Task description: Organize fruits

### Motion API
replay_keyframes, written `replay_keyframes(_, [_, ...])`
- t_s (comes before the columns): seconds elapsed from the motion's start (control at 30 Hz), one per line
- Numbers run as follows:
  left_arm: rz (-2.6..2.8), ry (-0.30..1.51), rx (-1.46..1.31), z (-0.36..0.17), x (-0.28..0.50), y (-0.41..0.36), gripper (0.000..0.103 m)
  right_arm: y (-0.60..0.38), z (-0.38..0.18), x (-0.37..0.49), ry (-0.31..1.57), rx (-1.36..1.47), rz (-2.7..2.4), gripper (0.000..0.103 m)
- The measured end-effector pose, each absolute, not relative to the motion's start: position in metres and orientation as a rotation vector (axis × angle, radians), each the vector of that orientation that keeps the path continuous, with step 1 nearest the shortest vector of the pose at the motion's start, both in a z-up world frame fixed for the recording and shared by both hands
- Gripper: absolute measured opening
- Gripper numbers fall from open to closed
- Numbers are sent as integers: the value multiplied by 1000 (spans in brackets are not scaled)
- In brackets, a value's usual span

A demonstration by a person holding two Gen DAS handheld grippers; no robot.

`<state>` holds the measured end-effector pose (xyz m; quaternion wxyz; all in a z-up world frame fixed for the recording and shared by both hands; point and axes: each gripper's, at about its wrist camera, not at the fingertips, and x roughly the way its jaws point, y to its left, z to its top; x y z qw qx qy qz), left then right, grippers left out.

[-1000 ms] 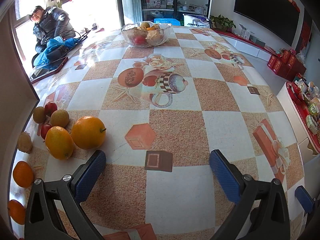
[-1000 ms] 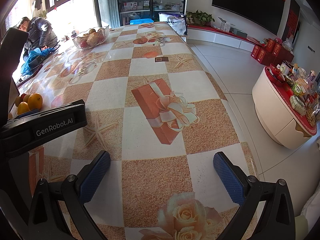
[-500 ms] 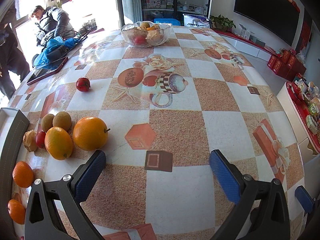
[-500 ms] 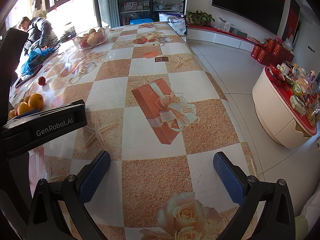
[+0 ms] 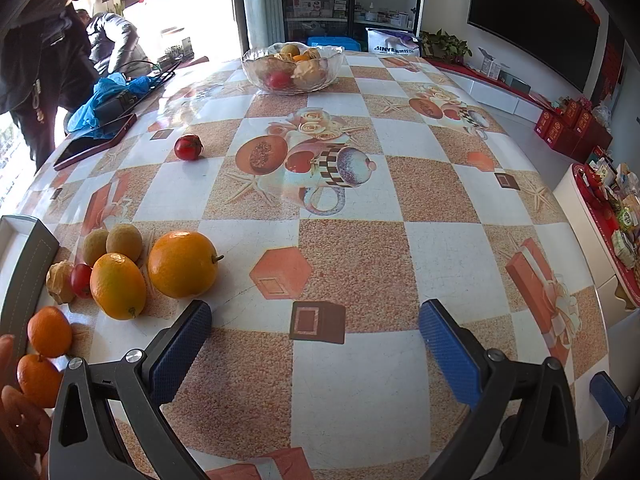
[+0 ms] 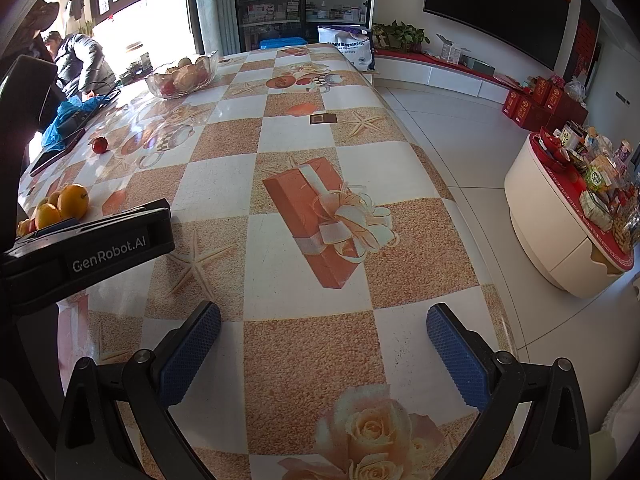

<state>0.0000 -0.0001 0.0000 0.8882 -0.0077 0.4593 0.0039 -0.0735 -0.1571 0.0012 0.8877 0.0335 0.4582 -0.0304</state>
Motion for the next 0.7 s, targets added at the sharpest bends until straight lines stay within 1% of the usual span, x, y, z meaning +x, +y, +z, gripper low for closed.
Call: replay_keyframes(0.7, [28, 967, -21, 0, 9, -6, 103, -157, 1, -73, 954, 70, -63, 103])
